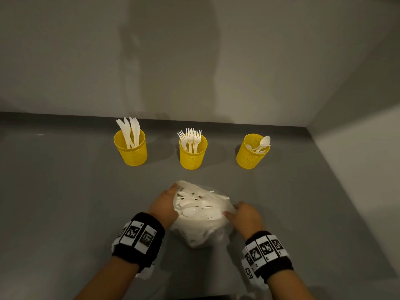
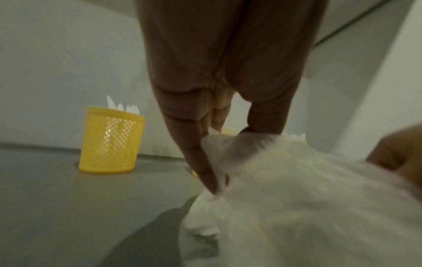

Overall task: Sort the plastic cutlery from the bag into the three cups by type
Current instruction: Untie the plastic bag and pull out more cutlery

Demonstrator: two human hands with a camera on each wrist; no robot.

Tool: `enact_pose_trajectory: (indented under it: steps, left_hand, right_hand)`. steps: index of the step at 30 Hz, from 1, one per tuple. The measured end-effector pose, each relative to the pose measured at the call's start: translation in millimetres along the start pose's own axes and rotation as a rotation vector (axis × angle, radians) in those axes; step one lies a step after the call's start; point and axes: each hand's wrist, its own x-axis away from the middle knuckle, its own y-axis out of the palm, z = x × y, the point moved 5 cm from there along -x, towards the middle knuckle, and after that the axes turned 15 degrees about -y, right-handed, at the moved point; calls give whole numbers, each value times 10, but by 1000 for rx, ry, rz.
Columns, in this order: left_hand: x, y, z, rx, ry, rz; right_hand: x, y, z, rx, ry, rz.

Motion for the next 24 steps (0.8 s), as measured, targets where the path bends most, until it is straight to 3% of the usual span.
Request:
enact_pose_trajectory:
  steps: [2, 4, 7, 9, 11, 12, 15, 17, 21, 24]
  left_hand:
    - [72, -8, 62, 194, 36, 19]
    - [85, -8, 61, 431, 26, 0]
    - [25, 10, -86, 876, -124, -132]
    - [5, 37, -161, 1118, -200, -283]
    - [-7, 59, -203, 1311, -230, -398]
    - [-10, 61, -224, 1394, -237, -433]
    - [-109, 130, -312, 1530, -337, -433]
    - [-178, 168, -334, 1469, -397, -355]
    - [-329, 145, -297, 1249, -267, -257]
    - [-309, 36, -335, 918, -143, -109]
  right_hand:
    - [-24, 79, 14, -96, 0, -7]
    - [-42, 87, 31, -280, 12, 79]
    - [-28, 85, 115, -987, 184, 217]
    - [24, 126, 128, -1503, 355, 195]
    - [32, 174, 133, -1740, 436, 165]
    - [28, 166, 99, -1785, 401, 158]
    - [23, 250, -2, -1753, 334, 145]
    - [24, 451, -2, -1674, 345, 143]
    - [-11, 779, 95, -1189, 319, 175]
    - [14, 585, 127, -832, 245, 283]
